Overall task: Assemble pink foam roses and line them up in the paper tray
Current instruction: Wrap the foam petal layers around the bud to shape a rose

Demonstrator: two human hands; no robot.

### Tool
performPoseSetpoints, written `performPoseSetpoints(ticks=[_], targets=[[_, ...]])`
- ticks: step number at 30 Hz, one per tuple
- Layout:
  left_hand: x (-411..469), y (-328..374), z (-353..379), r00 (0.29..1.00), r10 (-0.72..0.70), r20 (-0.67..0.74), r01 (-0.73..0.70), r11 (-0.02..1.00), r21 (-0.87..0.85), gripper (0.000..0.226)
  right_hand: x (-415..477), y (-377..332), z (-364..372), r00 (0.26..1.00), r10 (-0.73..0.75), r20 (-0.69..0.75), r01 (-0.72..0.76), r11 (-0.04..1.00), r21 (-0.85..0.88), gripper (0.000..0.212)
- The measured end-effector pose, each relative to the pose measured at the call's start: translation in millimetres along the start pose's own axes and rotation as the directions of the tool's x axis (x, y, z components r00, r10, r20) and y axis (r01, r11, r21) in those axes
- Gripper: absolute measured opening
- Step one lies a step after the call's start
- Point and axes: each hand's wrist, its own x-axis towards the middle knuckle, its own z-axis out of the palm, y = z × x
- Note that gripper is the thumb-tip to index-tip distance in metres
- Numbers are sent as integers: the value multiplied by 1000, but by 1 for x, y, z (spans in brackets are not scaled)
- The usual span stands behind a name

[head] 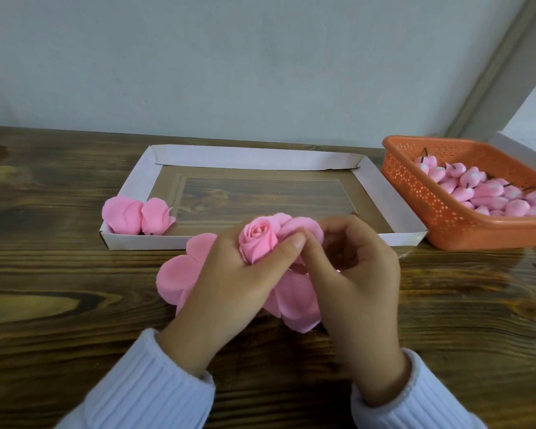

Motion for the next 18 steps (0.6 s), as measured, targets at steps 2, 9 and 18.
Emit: performPoseSetpoints(ticks=[2,9,18], targets=[[1,-1,0,999,-31,-7,31,999,-19,5,1,-1,0,999,24,22,-25,999,26,6],[4,-1,1,990,-55,-128,49,998,-46,22,0,-2,1,988,92,125,-119,966,231,14],[5,0,-2,994,21,-111,-43,979,-197,21,-3,-5,5,946,131,296,-238,901,362,27]])
